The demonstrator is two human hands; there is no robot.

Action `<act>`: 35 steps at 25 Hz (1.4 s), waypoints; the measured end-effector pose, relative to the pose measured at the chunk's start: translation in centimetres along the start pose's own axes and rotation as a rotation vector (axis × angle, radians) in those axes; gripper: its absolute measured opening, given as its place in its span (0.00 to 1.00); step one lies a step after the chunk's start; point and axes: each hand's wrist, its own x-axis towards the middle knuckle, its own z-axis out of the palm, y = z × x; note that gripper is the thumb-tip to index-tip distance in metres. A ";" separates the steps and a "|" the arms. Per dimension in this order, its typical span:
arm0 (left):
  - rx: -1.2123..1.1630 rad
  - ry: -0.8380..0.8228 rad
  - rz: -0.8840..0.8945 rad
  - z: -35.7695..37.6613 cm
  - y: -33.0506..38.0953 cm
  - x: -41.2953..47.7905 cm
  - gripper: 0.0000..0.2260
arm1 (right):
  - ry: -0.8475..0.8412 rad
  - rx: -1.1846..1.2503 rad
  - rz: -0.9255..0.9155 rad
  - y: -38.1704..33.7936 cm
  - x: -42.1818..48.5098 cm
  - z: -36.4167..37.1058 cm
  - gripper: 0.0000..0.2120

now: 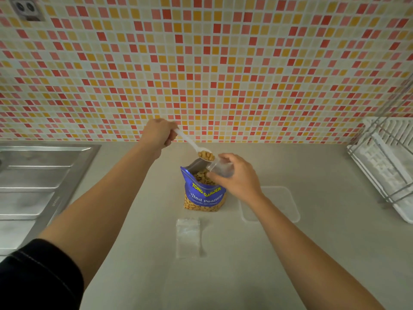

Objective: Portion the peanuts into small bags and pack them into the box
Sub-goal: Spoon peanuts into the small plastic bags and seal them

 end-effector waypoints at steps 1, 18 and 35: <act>0.069 -0.012 0.046 0.3 1.0 -0.3 0.08 | 0.005 0.064 0.021 -0.4 0.0 0.3 0.27; 0.589 -0.007 0.672 -0.1 -1.4 -3.3 0.11 | 0.146 0.487 0.178 0.1 -1.0 0.6 0.20; 0.816 -0.104 0.637 3.5 -5.0 -3.1 0.12 | -0.030 0.435 0.273 2.3 -1.8 0.0 0.25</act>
